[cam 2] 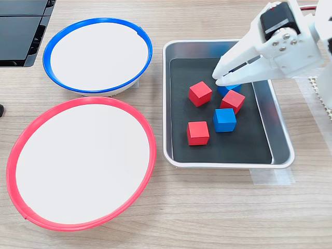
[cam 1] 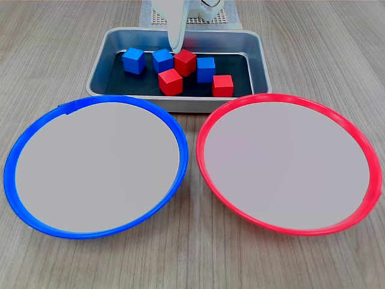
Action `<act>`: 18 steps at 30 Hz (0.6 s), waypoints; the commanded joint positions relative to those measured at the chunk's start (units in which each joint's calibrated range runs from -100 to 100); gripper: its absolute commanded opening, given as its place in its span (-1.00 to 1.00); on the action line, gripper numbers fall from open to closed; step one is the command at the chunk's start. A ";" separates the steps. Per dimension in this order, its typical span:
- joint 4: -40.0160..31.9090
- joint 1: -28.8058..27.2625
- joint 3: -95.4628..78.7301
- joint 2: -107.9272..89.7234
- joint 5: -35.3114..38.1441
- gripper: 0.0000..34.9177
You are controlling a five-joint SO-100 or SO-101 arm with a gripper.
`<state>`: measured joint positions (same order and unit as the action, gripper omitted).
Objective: Move six blocks from tray to matching dishes
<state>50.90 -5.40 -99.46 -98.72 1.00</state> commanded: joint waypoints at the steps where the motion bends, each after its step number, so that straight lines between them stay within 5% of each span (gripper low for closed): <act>1: -0.59 -0.01 0.18 -0.26 0.15 -0.98; 12: -1.33 1.12 1.28 0.94 2.15 -0.99; 18: 11.55 -10.46 23.58 20.30 12.70 -0.99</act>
<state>56.36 -8.76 -88.66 -89.51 7.25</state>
